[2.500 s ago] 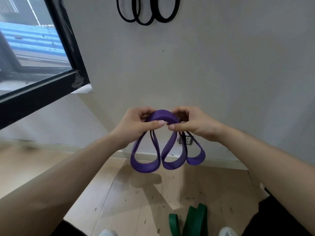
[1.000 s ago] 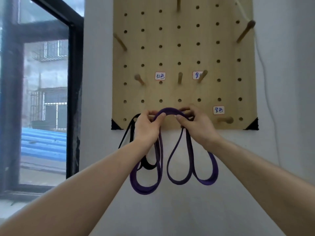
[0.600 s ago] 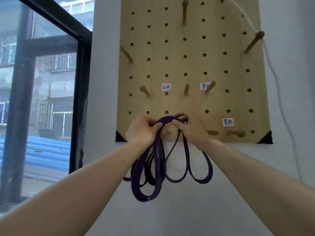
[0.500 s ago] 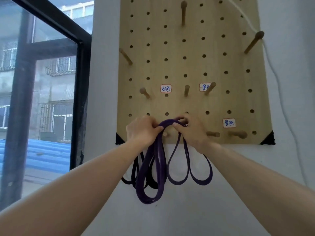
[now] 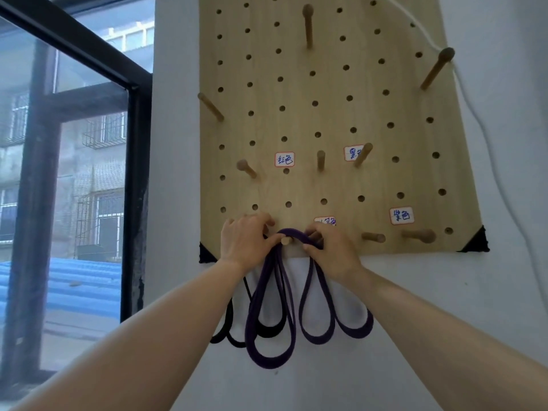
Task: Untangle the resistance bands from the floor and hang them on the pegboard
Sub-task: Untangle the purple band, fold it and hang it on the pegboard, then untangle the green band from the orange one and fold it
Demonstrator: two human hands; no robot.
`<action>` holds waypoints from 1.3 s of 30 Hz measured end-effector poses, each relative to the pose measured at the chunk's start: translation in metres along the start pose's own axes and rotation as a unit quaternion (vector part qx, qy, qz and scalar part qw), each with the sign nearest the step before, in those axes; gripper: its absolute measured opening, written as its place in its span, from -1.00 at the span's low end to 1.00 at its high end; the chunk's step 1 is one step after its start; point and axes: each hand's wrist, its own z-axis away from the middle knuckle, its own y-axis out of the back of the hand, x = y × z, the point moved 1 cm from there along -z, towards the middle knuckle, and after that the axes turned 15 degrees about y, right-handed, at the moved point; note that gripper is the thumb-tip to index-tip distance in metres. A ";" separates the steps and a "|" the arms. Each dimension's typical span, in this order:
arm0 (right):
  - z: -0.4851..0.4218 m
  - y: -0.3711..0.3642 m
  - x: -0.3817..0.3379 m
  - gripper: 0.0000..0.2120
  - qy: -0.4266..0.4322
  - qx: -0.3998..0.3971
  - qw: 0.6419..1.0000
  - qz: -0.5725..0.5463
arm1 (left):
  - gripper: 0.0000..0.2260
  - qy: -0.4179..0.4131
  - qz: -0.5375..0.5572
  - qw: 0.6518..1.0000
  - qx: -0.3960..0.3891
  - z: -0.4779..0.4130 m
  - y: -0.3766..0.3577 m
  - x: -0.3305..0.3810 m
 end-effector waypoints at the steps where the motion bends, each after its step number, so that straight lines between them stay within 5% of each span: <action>1: 0.001 0.000 0.000 -0.82 0.004 -0.004 1.000 0.007 | -0.69 -0.003 0.012 1.000 -0.003 0.000 -0.001 -0.002; 5: 0.003 -0.001 0.002 -0.81 0.006 -0.013 0.999 0.030 | -0.75 -0.025 0.040 0.998 -0.045 -0.001 -0.001 -0.008; 11: 0.006 0.007 -0.007 -0.65 -0.016 -0.073 0.997 0.032 | -0.58 -0.035 0.014 0.998 -0.059 0.009 0.009 -0.007; 17: 0.044 0.023 -0.042 -0.50 0.009 -0.042 0.998 0.047 | -0.56 -0.028 0.168 0.985 -0.041 0.052 0.030 -0.017; 20: 0.081 0.032 -0.073 -0.62 0.005 -0.018 0.999 0.033 | -0.61 -0.043 0.221 0.974 -0.022 0.089 0.046 -0.020; 23: 0.131 0.034 -0.096 -0.82 0.021 -0.012 1.000 0.013 | -0.75 -0.035 0.259 0.961 -0.087 0.145 0.052 -0.026; 31: 0.305 -0.013 -0.089 -0.82 -0.135 -0.203 0.966 -0.090 | -0.89 0.100 0.257 0.910 -0.311 0.332 -0.009 -0.082; 39: 0.491 -0.082 -0.070 -0.82 -0.257 -0.461 0.838 -0.139 | -0.85 0.270 0.144 0.827 -0.471 0.552 -0.069 -0.149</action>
